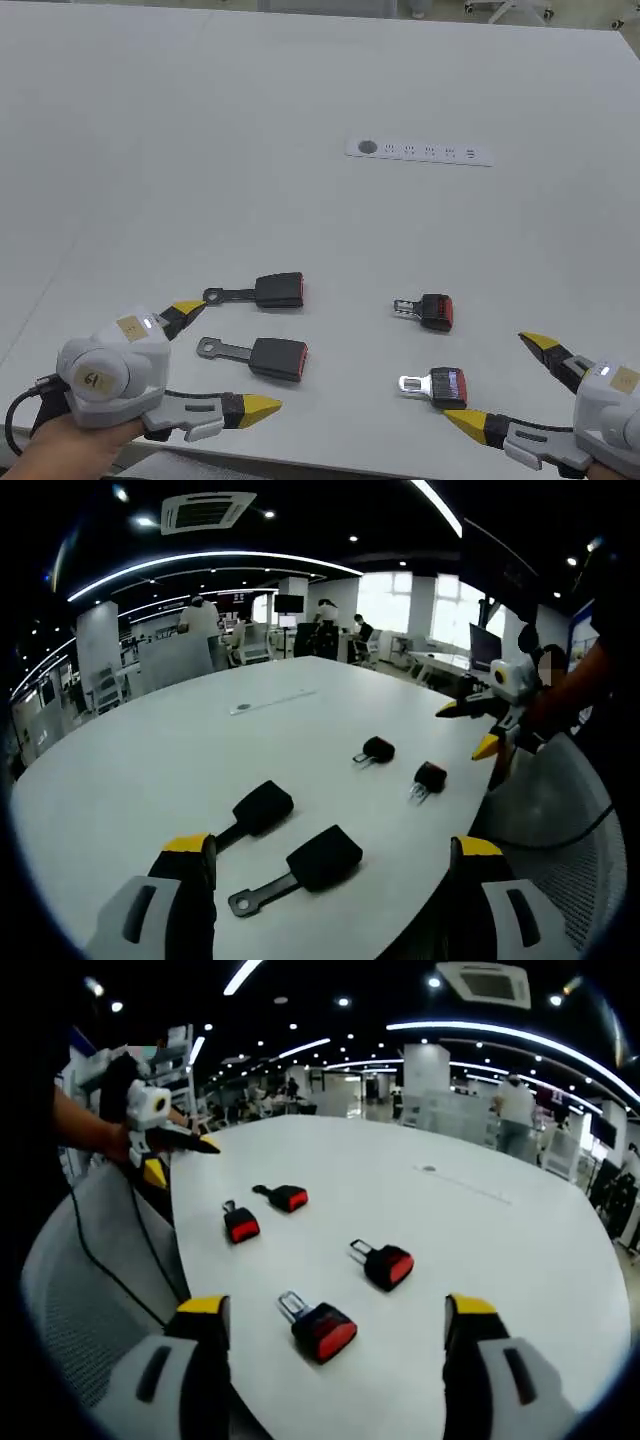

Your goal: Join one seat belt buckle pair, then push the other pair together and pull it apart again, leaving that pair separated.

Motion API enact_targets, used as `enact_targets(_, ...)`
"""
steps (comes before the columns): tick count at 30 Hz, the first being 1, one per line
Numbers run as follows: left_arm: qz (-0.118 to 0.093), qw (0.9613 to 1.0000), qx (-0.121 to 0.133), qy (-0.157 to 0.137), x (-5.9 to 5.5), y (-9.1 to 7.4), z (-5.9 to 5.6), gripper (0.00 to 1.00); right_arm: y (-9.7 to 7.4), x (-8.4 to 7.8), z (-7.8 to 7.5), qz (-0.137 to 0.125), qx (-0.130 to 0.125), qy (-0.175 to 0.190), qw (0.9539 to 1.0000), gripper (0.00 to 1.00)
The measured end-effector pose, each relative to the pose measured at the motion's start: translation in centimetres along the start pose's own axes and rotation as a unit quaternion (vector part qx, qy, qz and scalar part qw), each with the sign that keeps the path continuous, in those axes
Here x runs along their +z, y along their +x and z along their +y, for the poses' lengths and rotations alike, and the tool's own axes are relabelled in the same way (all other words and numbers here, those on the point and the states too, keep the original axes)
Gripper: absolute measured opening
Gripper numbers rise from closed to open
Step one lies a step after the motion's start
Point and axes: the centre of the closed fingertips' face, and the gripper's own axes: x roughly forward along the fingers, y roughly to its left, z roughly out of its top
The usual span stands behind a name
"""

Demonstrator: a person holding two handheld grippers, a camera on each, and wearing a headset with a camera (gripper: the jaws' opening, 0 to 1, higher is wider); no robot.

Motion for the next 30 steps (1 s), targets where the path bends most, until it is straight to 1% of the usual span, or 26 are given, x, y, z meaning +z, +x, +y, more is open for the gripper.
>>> enact_targets(13,-0.003,1.0000,0.001,-0.004,-0.08,-0.23,0.19,0.99,0.08,-0.60,0.00,0.005,-0.004,0.007,1.0000,0.88)
enact_targets(30,-0.003,1.0000,-0.003,-0.007,-0.16,-0.02,0.36,0.99,0.26,-0.76,-0.05,0.010,-0.005,0.009,0.9999,0.88)
